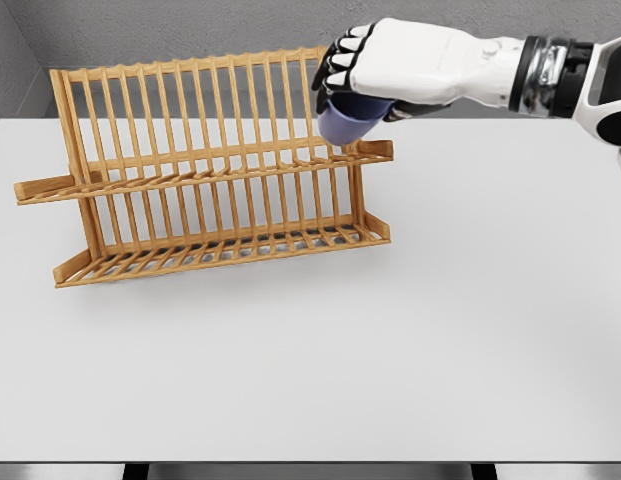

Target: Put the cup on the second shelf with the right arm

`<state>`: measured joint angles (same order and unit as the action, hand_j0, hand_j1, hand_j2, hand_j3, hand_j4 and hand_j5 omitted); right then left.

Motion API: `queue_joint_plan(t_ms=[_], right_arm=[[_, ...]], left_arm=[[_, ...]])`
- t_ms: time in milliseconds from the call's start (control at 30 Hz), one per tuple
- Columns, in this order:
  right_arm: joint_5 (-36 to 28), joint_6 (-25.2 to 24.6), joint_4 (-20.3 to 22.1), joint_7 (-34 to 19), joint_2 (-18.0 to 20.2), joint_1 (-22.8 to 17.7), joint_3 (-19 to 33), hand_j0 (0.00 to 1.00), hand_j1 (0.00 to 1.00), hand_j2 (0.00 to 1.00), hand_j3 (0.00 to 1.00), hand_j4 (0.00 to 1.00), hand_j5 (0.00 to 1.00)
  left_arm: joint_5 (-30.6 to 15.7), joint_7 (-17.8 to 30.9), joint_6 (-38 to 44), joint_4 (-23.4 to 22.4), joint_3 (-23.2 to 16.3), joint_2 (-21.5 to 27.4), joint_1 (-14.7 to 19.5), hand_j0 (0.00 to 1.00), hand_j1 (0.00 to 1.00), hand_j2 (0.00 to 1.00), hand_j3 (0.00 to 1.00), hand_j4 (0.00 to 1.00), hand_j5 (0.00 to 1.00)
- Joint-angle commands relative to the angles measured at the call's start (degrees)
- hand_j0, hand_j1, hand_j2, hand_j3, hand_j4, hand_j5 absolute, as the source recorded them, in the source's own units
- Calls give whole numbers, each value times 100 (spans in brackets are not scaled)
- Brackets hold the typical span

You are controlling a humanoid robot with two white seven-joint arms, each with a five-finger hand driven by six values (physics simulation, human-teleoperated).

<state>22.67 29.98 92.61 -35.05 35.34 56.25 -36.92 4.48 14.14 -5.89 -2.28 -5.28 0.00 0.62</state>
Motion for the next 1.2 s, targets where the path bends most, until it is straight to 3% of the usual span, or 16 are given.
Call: queue_joint_plan(t_ms=[0,433,467,500,533,867,1033,1100,1167], right_arm=[[-17,-9,-6,5,-10,-9,-88,64,64,64,64,64,64],[-8,8,-15,5,78,-220,-132,66,66,66,66,66,66],[-9,0,-15,5,78,-220,-132,70,70,70,70,70,70],[-8,0,-15,5,78,-220,-123,81,81,81,81,81,81],[-8,8,-15,5,87,-220,-123,100,100,100,100,100,100],[-8,52,20,5,218,-237,-79,100,100,100,100,100,100],[-17,96,231,5,851,-685,1010,100,100,100,100,100,100],[-17,131,231,5,1071,-1133,1863,100,100,100,100,100,100],[-17,448,231,5,992,-1617,3031,100,100,100,100,100,100]], left_arm=[[1,1,0,-1,0,0,0,100,100,100,100,100,100],[1,1,0,-1,0,0,0,100,100,100,100,100,100],[1,1,0,-1,0,0,0,100,100,100,100,100,100],[1,1,0,-1,0,0,0,100,100,100,100,100,100],[1,1,0,-1,0,0,0,100,100,100,100,100,100],[1,1,0,-1,0,0,0,100,100,100,100,100,100],[1,1,0,-1,0,0,0,100,100,100,100,100,100],[1,1,0,-1,0,0,0,100,100,100,100,100,100],[1,1,0,-1,0,0,0,100,100,100,100,100,100]])
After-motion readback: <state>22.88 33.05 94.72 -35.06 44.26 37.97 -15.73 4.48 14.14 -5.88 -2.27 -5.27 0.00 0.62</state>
